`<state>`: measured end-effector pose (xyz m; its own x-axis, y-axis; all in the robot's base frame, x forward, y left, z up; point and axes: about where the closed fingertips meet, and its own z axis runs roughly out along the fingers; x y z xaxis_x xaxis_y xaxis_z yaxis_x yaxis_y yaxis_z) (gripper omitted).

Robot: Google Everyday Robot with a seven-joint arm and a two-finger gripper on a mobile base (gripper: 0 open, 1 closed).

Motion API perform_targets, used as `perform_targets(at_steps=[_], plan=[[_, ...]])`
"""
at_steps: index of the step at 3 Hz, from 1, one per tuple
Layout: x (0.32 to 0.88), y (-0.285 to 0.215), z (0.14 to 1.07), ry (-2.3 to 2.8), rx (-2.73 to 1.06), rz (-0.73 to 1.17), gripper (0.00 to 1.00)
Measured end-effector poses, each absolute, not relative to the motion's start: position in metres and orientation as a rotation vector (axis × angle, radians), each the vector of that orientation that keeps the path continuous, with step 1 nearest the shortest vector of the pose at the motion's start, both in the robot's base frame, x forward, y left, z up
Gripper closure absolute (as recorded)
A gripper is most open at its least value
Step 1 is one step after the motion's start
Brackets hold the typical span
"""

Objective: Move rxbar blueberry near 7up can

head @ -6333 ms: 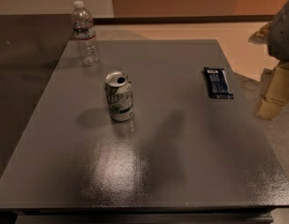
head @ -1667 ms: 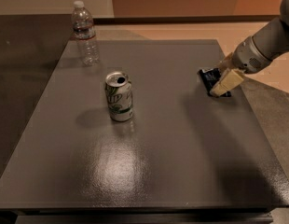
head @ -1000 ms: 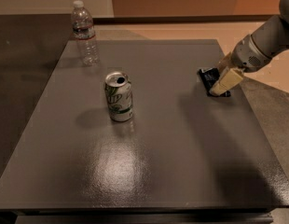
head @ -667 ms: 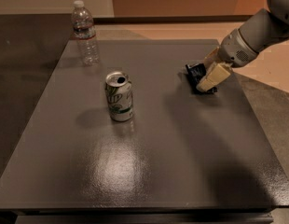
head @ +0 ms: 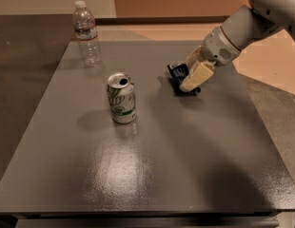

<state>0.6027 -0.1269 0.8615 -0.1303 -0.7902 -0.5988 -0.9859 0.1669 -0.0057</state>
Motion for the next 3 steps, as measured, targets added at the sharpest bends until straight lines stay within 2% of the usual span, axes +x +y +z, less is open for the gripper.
perform_targets(at_steps=[3], plan=[[0.576,-0.056,0.839,1.892,-1.777,0.722,1.00]])
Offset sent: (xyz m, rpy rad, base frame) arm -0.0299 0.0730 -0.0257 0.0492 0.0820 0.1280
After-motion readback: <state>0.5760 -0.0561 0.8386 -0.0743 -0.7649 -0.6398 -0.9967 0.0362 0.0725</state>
